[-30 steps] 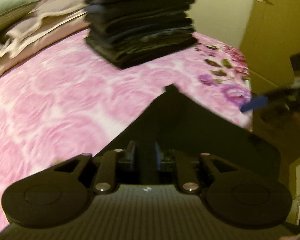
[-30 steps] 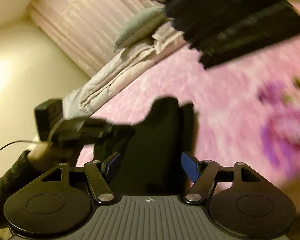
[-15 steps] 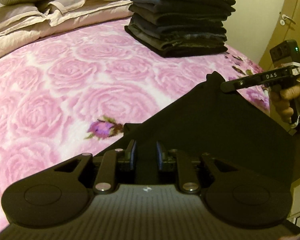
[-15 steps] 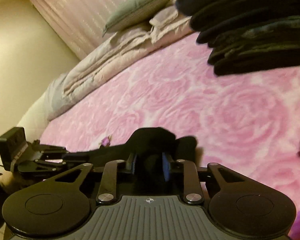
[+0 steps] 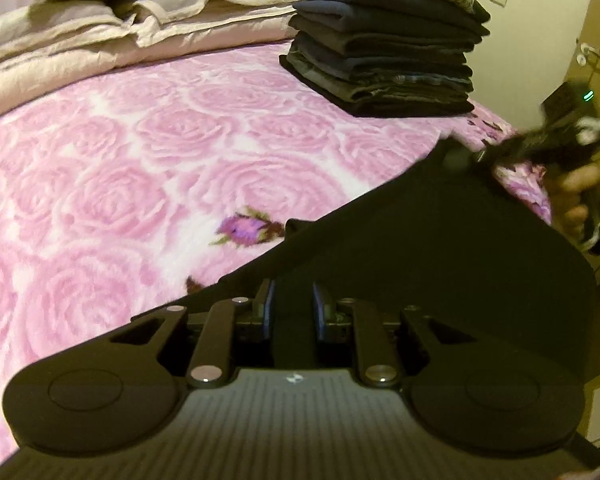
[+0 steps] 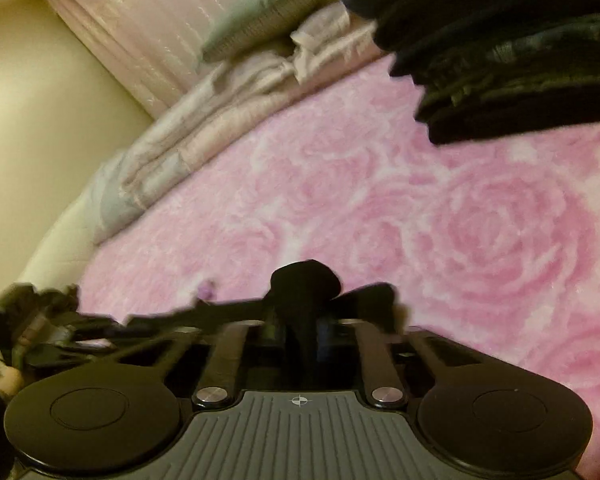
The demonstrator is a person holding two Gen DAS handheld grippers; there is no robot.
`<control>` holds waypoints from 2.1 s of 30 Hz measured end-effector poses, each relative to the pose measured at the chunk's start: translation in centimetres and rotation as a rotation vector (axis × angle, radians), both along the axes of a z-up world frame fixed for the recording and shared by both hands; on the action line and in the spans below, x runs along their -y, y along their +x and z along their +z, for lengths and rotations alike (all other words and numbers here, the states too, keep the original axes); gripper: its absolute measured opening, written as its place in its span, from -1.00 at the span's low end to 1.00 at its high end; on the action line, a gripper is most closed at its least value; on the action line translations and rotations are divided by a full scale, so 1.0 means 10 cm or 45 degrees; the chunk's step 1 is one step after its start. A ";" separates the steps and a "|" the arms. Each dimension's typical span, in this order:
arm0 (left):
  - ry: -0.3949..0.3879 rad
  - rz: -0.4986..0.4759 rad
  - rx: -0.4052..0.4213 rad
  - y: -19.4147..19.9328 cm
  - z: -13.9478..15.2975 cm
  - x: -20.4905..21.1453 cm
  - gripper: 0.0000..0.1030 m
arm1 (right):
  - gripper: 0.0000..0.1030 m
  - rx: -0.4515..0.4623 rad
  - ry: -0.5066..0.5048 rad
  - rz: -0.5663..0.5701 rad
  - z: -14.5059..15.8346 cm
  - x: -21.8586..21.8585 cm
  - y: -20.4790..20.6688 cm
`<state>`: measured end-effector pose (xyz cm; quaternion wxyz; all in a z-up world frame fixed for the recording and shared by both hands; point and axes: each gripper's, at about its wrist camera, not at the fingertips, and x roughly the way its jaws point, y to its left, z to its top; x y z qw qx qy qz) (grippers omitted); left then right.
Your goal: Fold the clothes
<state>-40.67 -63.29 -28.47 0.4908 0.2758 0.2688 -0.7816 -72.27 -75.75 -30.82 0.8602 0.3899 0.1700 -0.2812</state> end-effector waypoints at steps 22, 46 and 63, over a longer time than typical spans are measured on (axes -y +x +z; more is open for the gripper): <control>-0.028 0.172 -0.123 0.38 0.17 -0.66 -0.67 | 0.15 -0.172 -0.326 0.143 0.39 -1.29 0.32; 0.048 0.124 -0.042 0.36 0.17 -1.69 -0.61 | 0.15 -0.353 -0.305 0.135 -0.06 -2.02 0.71; -0.036 0.084 -0.017 0.03 0.44 -1.94 -0.55 | 0.16 -0.413 -0.309 0.059 -0.08 -2.17 0.73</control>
